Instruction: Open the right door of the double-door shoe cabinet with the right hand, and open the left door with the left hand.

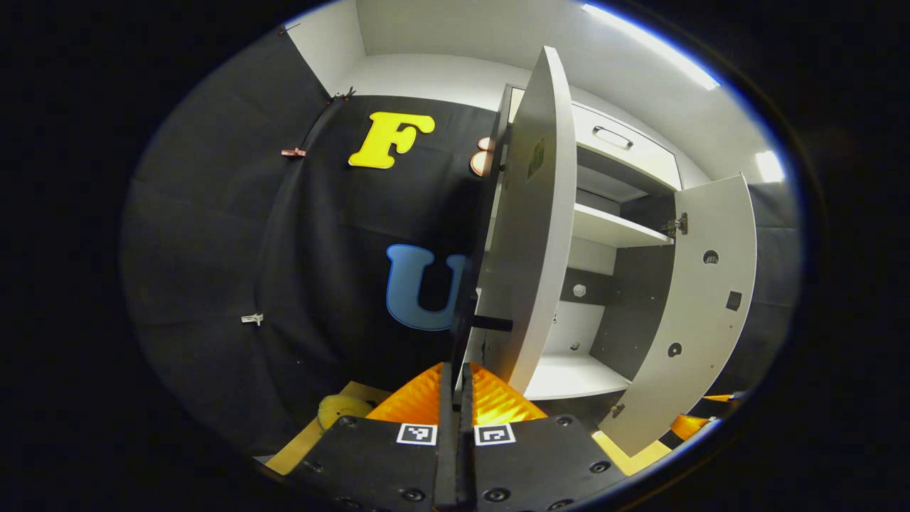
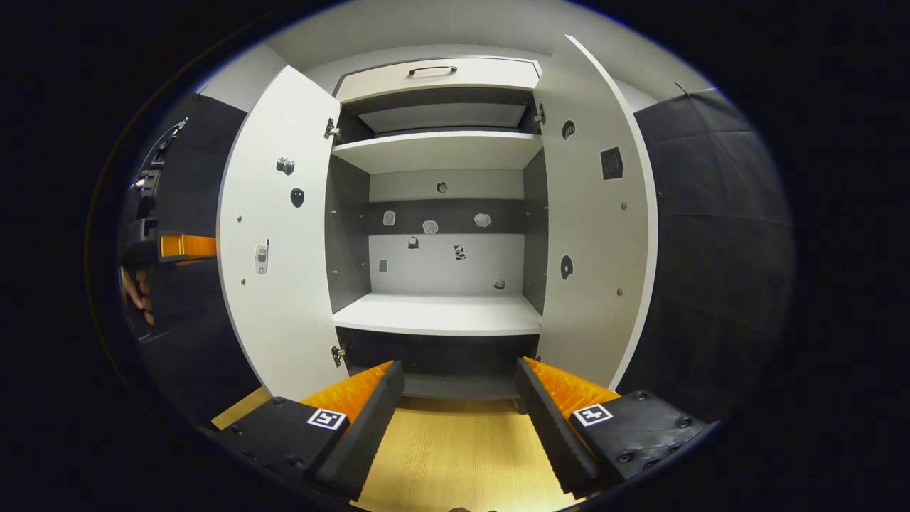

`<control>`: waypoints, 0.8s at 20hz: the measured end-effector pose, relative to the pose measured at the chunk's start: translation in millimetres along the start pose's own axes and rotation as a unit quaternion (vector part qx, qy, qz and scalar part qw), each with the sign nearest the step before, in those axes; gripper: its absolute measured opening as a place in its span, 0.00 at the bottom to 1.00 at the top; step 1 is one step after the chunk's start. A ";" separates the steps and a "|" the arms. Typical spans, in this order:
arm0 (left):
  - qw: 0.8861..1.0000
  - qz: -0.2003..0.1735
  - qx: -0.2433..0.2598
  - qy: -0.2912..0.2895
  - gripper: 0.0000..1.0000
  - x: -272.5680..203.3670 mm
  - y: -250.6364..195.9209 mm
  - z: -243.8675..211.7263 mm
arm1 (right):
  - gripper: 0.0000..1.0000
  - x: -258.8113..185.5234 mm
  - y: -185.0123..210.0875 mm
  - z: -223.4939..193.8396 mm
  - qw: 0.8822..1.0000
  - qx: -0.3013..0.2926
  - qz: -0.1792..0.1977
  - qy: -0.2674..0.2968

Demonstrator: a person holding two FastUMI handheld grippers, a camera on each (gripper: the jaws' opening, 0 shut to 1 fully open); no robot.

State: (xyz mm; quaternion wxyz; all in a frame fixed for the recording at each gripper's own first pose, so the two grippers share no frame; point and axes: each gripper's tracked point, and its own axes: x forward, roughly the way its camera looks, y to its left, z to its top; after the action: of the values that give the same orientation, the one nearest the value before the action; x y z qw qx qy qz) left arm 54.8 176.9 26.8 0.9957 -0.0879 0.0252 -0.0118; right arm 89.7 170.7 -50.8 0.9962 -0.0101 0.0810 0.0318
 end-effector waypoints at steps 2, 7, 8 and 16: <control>1.000 0.000 -0.004 -0.002 0.05 -20.7 -2.3 -1.9 | 0.99 -1.4 -4.4 5.9 1.000 0.001 0.008 -0.006; 1.000 0.023 -0.006 -0.015 0.05 -57.4 -30.7 -8.9 | 0.99 -7.6 -24.5 19.2 0.999 0.009 0.029 -0.012; 1.000 0.024 -0.011 -0.015 0.05 -62.6 -41.0 -13.6 | 0.99 -9.9 -31.0 22.2 0.999 0.010 0.031 -0.012; 0.999 0.015 -0.041 0.003 0.24 -87.0 -125.7 -39.3 | 0.99 -25.0 -82.6 47.5 0.998 0.037 0.039 -0.027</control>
State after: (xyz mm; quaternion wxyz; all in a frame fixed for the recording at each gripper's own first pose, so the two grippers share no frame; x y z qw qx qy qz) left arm -36.5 48.8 14.4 0.9913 -0.1279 0.0300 0.0037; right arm 78.0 88.0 1.3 0.9957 0.0312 0.0550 0.0679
